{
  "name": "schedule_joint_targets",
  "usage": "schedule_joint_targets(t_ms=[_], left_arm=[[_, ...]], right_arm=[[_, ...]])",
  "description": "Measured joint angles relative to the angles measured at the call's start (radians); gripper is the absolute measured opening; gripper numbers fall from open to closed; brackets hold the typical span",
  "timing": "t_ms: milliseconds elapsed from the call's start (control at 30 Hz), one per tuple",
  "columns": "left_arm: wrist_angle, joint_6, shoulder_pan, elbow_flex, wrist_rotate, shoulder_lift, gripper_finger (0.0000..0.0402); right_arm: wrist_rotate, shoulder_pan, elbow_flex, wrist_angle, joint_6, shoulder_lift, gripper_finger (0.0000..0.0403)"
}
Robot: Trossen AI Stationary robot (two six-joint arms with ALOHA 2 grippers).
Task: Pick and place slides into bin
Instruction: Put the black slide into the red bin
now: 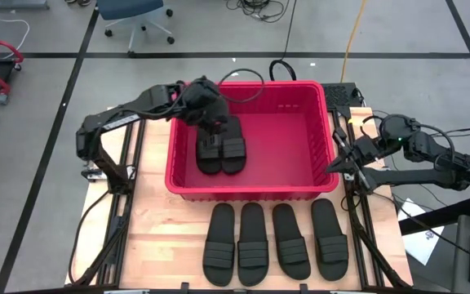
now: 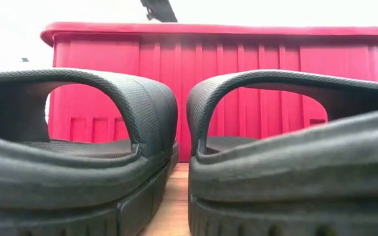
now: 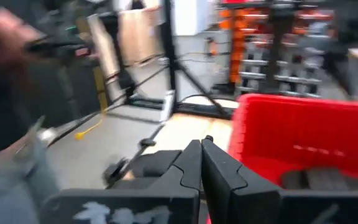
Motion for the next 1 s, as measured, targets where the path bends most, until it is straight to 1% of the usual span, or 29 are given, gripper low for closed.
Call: schedule_joint_targets(t_ms=[100,133,267,367,433,567,800,900,1000], left_arm=[[-0.007,-0.012,-0.038,0.000,-0.039,-0.027,0.0122],[-0.008,-0.016,-0.049,0.000,-0.044,-0.034,0.0122],[-0.007,-0.029,-0.086,0.000,-0.045,-0.064,0.0122],[-0.007,-0.051,-0.107,0.000,-0.047,-0.079,0.0122],[-0.014,-0.069,-0.117,0.000,-0.047,-0.089,0.0122],[-0.024,-0.094,-0.137,0.001,-0.047,-0.109,0.0122],[-0.035,-0.122,-0.170,0.000,-0.048,-0.146,0.0122],[-0.042,-0.127,-0.179,0.000,-0.067,-0.168,0.0122],[-0.042,-0.128,-0.185,0.001,-0.093,-0.177,0.0122]], right_arm=[[0.016,0.000,0.000,-0.003,0.116,0.000,0.0000],[0.006,0.000,0.000,-0.011,0.124,-0.001,0.0000],[-0.131,0.000,0.000,-0.048,0.125,-0.004,0.0000],[-0.196,0.000,0.000,-0.082,0.195,-0.004,0.0000],[-0.222,0.001,0.000,-0.094,0.250,-0.003,0.0000],[-0.216,0.019,0.019,-0.120,0.261,-0.003,0.0000],[-0.127,0.073,0.098,-0.149,0.244,0.025,0.0000],[-0.099,0.096,0.159,-0.232,0.220,0.061,0.0000],[-0.069,0.119,0.236,-0.357,0.207,0.110,0.0000]])
